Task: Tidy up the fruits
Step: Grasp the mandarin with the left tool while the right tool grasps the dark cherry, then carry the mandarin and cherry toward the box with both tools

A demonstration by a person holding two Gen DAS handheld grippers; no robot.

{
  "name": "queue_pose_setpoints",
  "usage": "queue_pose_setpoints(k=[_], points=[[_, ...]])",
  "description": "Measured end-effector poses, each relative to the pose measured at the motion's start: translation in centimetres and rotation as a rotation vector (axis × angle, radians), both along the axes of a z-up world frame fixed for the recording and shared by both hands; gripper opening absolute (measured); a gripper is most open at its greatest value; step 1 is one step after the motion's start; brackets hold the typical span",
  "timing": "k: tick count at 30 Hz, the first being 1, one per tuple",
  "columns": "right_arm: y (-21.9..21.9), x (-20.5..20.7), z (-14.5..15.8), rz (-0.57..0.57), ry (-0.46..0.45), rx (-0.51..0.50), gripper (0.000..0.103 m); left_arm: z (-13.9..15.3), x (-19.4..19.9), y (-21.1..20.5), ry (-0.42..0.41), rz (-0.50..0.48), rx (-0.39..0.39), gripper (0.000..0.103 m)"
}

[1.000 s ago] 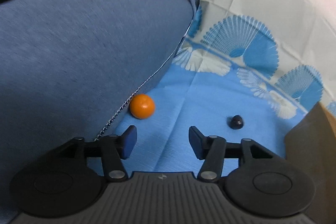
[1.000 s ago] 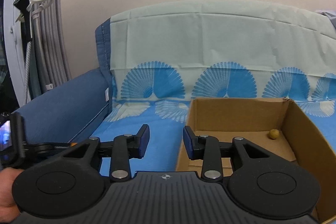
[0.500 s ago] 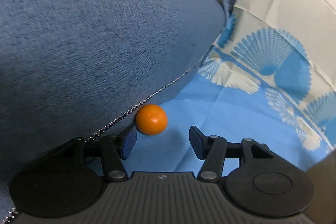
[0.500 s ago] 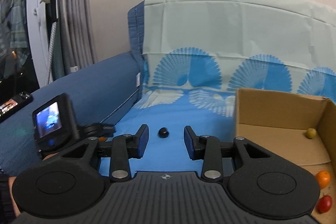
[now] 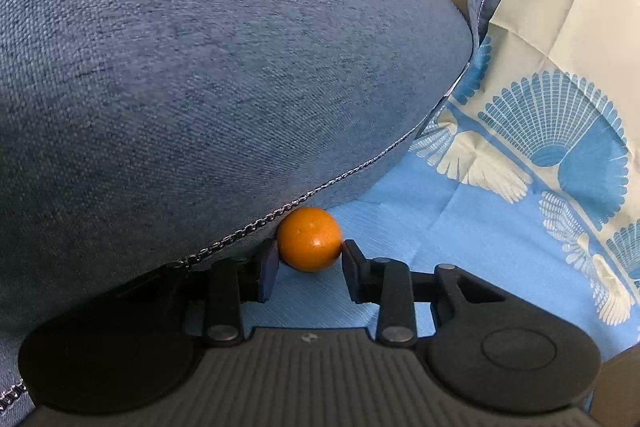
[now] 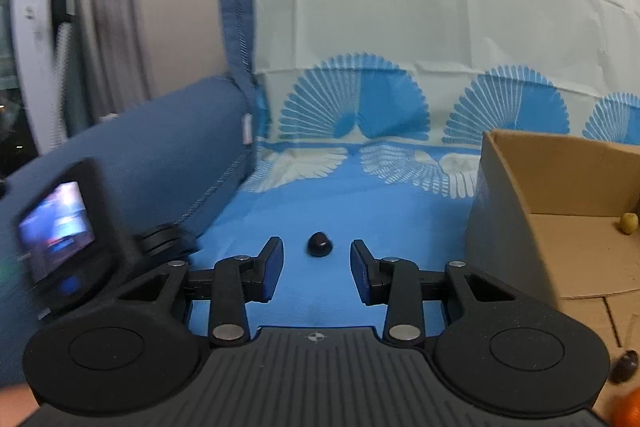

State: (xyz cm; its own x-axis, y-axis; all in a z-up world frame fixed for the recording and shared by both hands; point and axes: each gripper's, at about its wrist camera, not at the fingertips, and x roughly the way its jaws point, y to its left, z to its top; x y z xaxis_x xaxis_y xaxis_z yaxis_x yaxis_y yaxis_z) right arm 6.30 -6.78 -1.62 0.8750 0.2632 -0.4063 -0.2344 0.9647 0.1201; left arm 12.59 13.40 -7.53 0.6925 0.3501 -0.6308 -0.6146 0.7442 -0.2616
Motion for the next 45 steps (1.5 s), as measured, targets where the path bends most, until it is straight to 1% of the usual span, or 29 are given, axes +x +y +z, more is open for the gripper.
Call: queue_pose_setpoints(k=[2,3,4,6,7,8,12,17,18,20,21,22,23,27,30,33,37,39,42,43,45], points=[[0.9,2.3,-0.7,-0.023,0.005,-0.012,0.043,0.1,-0.1,0.2,-0.005,-0.005,-0.014,0.038],[1.5,3.6,-1.1,-0.041,0.008,-0.031,0.05,0.1,-0.2,0.2,-0.004,-0.008,-0.018,0.038],[1.7,4.7,-1.5,-0.057,0.015,-0.047,0.054,0.1,-0.1,0.2,-0.003,-0.009,-0.02,0.038],[2.0,6.9,-2.2,-0.076,0.04,-0.05,0.055,0.1,-0.2,0.2,-0.003,-0.009,-0.026,0.038],[2.0,7.7,-2.5,-0.078,0.051,-0.048,0.06,0.1,-0.1,0.2,-0.002,-0.009,-0.028,0.038],[2.2,8.5,-2.9,-0.077,0.065,-0.052,0.061,0.1,-0.1,0.2,-0.003,-0.008,-0.031,0.038],[3.7,11.2,-4.7,-0.036,0.113,-0.111,0.062,0.2,-0.1,0.3,-0.003,-0.008,-0.04,0.038],[5.1,13.3,-5.9,-0.013,0.124,-0.183,0.061,0.2,-0.1,0.2,-0.004,-0.009,-0.043,0.038],[5.2,13.8,-6.0,-0.012,0.13,-0.183,0.06,0.2,-0.1,0.2,-0.005,-0.009,-0.044,0.038],[5.5,14.5,-6.3,-0.006,0.142,-0.197,0.05,0.2,-0.1,0.2,-0.003,-0.009,-0.044,0.038],[5.7,14.7,-6.4,-0.008,0.144,-0.216,0.037,0.2,-0.1,0.2,0.0,-0.011,-0.042,0.038],[5.9,14.9,-6.5,-0.007,0.145,-0.234,0.027,0.2,-0.1,0.1,0.002,-0.013,-0.04,0.038],[6.0,14.9,-6.5,-0.005,0.141,-0.246,0.027,0.2,0.0,0.1,0.004,-0.015,-0.04,0.038],[5.6,14.1,-5.6,-0.005,0.103,-0.259,0.026,0.3,0.0,0.0,0.012,-0.028,-0.031,0.038],[4.5,12.4,-4.0,-0.015,0.082,-0.236,0.027,0.4,0.1,-0.5,0.024,-0.049,-0.008,0.038],[2.7,10.0,-1.8,-0.019,0.058,-0.201,0.027,1.0,-0.3,-1.5,0.021,-0.1,0.042,0.038],[0.1,5.8,2.0,-0.03,0.003,-0.145,0.027,2.4,-1.7,-3.3,-0.017,-0.223,0.121,0.038],[-1.3,3.5,4.2,-0.028,-0.034,-0.119,0.027,3.3,-2.7,-4.2,-0.043,-0.321,0.151,0.038],[-3.6,0.3,7.0,-0.029,-0.097,-0.09,0.027,4.5,-4.4,-5.4,-0.066,-0.429,0.198,0.038],[-4.5,-0.8,8.0,-0.029,-0.118,-0.082,0.027,4.8,-5.0,-5.7,-0.072,-0.47,0.198,0.038],[-6.6,-2.9,9.4,-0.041,-0.164,-0.07,0.027,5.3,-6.3,-6.0,-0.093,-0.511,0.177,0.038]])
